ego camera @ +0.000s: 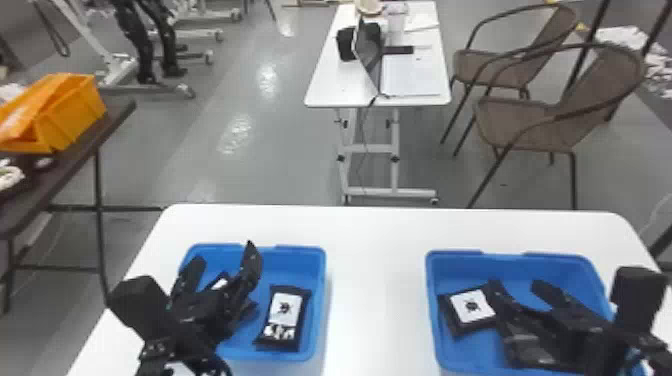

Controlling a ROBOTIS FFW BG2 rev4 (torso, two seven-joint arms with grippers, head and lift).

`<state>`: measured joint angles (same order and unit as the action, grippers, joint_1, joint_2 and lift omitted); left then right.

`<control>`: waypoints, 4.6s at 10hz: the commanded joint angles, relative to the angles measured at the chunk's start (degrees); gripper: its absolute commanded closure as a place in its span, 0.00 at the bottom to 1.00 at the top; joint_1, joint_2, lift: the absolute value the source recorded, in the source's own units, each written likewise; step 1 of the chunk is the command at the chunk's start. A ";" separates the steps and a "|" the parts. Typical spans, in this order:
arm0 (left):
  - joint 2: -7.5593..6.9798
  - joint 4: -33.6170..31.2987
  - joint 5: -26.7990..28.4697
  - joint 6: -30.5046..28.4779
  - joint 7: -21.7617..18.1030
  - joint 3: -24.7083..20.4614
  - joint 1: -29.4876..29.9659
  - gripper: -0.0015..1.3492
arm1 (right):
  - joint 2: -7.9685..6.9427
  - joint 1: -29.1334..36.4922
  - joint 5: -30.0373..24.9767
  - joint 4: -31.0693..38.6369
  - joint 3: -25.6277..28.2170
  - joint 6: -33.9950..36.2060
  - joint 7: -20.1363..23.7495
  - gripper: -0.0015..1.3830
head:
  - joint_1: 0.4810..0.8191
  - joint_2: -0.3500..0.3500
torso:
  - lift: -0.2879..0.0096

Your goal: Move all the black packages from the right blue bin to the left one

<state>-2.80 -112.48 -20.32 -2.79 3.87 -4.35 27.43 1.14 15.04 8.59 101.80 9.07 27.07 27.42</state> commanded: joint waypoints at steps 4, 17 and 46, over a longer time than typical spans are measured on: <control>-0.01 -0.02 -0.51 0.24 0.00 0.57 -0.53 0.15 | 2.73 -6.07 -6.13 -8.19 1.65 1.50 4.49 0.16 | 0.63 0.59 | 0.83; -1.77 0.07 -1.65 -0.20 0.00 1.10 -0.71 0.15 | -1.19 1.66 -1.91 11.58 2.27 28.57 -16.87 0.16 | 0.63 0.52 | 0.83; -1.77 2.18 -2.79 1.65 -2.46 1.36 -0.71 0.15 | 0.62 -3.88 9.69 2.44 3.85 34.02 -25.22 0.79 | 0.63 0.49 | 0.83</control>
<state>-4.49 -110.32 -22.94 -1.25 1.41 -2.98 26.71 2.08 10.61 17.80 103.14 12.90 61.38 2.25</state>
